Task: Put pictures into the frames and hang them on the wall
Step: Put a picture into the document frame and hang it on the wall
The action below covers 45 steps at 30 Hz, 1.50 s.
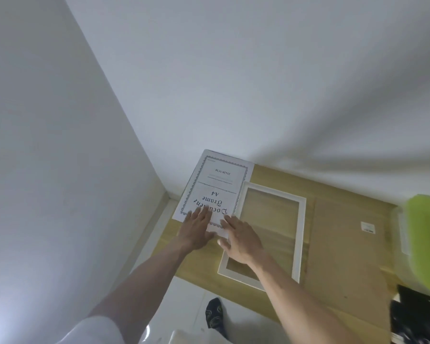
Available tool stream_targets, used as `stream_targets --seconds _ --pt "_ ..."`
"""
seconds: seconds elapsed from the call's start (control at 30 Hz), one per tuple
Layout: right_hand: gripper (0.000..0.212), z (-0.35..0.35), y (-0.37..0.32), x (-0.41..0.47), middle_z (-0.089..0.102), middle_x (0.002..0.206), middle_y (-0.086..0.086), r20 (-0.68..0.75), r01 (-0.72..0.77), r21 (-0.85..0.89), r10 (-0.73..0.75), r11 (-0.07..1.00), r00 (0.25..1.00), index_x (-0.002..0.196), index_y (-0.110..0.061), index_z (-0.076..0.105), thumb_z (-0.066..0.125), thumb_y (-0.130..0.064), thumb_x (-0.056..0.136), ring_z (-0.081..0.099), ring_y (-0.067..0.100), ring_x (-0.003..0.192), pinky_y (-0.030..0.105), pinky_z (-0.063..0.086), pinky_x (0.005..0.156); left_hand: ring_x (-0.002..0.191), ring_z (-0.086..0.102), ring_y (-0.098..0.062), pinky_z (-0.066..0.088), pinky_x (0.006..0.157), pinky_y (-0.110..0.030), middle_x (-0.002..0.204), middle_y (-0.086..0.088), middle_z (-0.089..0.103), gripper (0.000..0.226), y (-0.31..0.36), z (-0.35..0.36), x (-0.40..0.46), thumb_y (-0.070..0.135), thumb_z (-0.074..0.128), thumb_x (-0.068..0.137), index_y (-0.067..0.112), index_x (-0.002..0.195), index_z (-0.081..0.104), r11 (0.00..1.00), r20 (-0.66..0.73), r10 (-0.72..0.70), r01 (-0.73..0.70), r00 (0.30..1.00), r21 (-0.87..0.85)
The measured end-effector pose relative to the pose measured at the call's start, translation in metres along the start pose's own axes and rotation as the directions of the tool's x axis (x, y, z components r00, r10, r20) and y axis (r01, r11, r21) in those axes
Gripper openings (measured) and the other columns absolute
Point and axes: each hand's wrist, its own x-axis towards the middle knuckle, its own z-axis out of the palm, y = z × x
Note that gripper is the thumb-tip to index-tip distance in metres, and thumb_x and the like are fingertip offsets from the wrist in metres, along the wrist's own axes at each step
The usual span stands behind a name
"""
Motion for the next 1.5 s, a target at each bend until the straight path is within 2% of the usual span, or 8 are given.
stream_targets --seconds 0.13,0.37,0.67,0.97,1.1,1.27,1.4,1.5 --pt "0.066 0.016 -0.004 0.008 0.020 0.164 0.008 0.042 -0.036 -0.081 0.039 0.996 0.998 0.154 -0.012 0.025 0.042 -0.046 0.101 0.015 0.024 0.152 0.047 0.016 0.122 0.152 0.000 -0.019 0.005 0.123 -0.040 0.164 0.002 -0.002 0.074 -0.019 0.010 -0.003 0.054 0.036 0.099 0.017 0.157 0.008 0.999 -0.039 0.030 -0.030 0.999 -0.010" --pt "0.053 0.019 -0.001 0.018 0.065 0.127 0.003 -0.075 -0.043 -0.228 0.026 0.973 0.997 0.121 -0.018 0.064 0.076 -0.047 0.078 0.059 0.024 0.123 0.050 0.045 0.099 0.149 0.018 -0.021 0.009 0.121 -0.040 0.162 0.002 0.018 0.063 -0.026 0.014 -0.006 0.049 0.042 0.099 0.018 0.152 0.029 0.998 -0.144 0.057 -0.057 0.988 0.005" --pt "0.016 0.016 -0.004 0.027 0.075 0.096 -0.009 -0.196 -0.053 -0.143 0.024 0.988 0.980 0.100 -0.026 0.071 0.075 -0.020 0.085 0.069 0.019 0.097 0.047 0.034 0.110 0.121 0.057 -0.027 0.037 0.106 -0.041 0.127 -0.001 0.066 0.039 -0.036 0.003 -0.007 0.040 0.058 0.091 0.014 0.119 0.068 0.986 -0.350 0.119 -0.151 0.929 -0.066" --pt "0.067 -0.033 -0.010 0.029 0.061 0.130 0.006 -0.456 0.170 -0.171 -0.231 0.970 0.860 0.138 -0.021 0.053 0.075 -0.045 0.081 0.057 0.023 0.119 0.044 0.047 0.104 0.108 0.063 -0.026 0.036 0.099 -0.038 0.114 -0.003 0.072 0.071 -0.043 -0.061 -0.021 0.063 0.028 0.085 0.015 0.121 0.067 0.984 -0.531 0.053 -0.135 0.846 -0.117" --pt "0.053 -0.067 -0.007 0.026 0.068 0.115 0.004 -0.598 0.201 -0.136 -0.242 0.970 0.764 0.126 -0.018 0.065 0.083 -0.011 0.076 0.067 0.022 0.102 0.043 0.052 0.094 0.110 0.063 -0.026 0.035 0.103 -0.037 0.121 -0.004 0.070 0.075 -0.030 -0.094 -0.032 0.067 0.025 0.086 0.017 0.128 0.063 0.984 -0.585 0.112 -0.170 0.804 -0.045" --pt "0.017 -0.135 -0.001 0.004 0.075 0.098 -0.005 -0.725 0.222 0.079 -0.097 0.972 0.682 0.109 -0.018 0.073 0.068 -0.016 0.093 0.070 0.016 0.078 0.035 0.057 0.069 0.094 0.067 -0.024 0.048 0.094 -0.039 0.106 0.001 0.074 0.051 -0.004 -0.131 -0.051 0.057 0.051 0.091 0.018 0.118 0.069 0.967 -0.783 0.184 -0.252 0.595 0.036" --pt "0.016 -0.187 0.009 -0.035 0.072 0.099 -0.023 -0.726 0.277 0.474 0.193 0.836 0.660 0.105 -0.021 0.074 0.068 -0.030 0.094 0.067 0.003 0.091 0.013 0.048 0.081 0.083 0.067 -0.018 0.050 0.087 -0.038 0.092 0.007 0.074 0.015 0.025 -0.167 -0.063 0.026 0.070 0.089 0.018 0.100 0.075 0.946 -0.935 0.129 -0.323 0.330 0.017" --pt "0.013 -0.216 0.021 -0.064 0.069 0.091 -0.032 -0.638 0.305 0.664 0.303 0.683 0.708 0.101 -0.027 0.071 0.073 -0.032 0.089 0.062 0.000 0.087 0.010 0.043 0.081 0.075 0.066 -0.017 0.052 0.081 -0.040 0.083 0.007 0.072 0.008 0.055 -0.197 -0.077 0.020 0.070 0.089 0.016 0.094 0.076 0.925 -0.961 0.077 -0.378 0.266 -0.030"
